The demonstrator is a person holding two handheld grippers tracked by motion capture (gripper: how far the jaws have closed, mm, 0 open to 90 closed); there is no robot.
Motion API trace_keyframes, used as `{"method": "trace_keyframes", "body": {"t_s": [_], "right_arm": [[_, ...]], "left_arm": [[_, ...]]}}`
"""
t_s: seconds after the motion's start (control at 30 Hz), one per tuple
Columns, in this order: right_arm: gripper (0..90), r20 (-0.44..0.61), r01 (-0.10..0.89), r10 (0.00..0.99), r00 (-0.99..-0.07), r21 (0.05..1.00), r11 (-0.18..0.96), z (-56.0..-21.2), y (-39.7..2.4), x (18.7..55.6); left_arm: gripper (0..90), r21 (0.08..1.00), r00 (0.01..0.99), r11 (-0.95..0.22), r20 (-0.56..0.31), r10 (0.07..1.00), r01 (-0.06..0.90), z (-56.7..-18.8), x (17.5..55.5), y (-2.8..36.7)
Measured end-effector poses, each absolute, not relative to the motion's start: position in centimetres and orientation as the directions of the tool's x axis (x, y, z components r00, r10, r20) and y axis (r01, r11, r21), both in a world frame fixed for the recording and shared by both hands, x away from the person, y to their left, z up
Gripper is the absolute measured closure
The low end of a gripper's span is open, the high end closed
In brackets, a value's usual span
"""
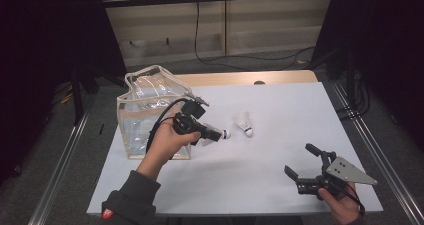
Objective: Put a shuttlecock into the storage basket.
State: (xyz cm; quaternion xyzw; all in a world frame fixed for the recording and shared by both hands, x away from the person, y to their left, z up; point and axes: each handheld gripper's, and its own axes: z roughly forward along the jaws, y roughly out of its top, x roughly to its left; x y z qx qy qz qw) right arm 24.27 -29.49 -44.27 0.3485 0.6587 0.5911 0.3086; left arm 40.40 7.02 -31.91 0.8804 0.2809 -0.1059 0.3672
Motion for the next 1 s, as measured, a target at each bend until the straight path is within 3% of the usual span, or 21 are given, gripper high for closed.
{"method": "trace_keyframes", "body": {"t_s": [1.0], "right_arm": [[1.1, 0.006, 0.095, 0.823, -0.568, 0.994, 0.058, -44.3, -29.5, 24.3]], "left_arm": [[87.8, 0.581, 0.814, -0.572, -0.375, 0.444, 0.579, -29.8, 41.1, 8.0]]}}
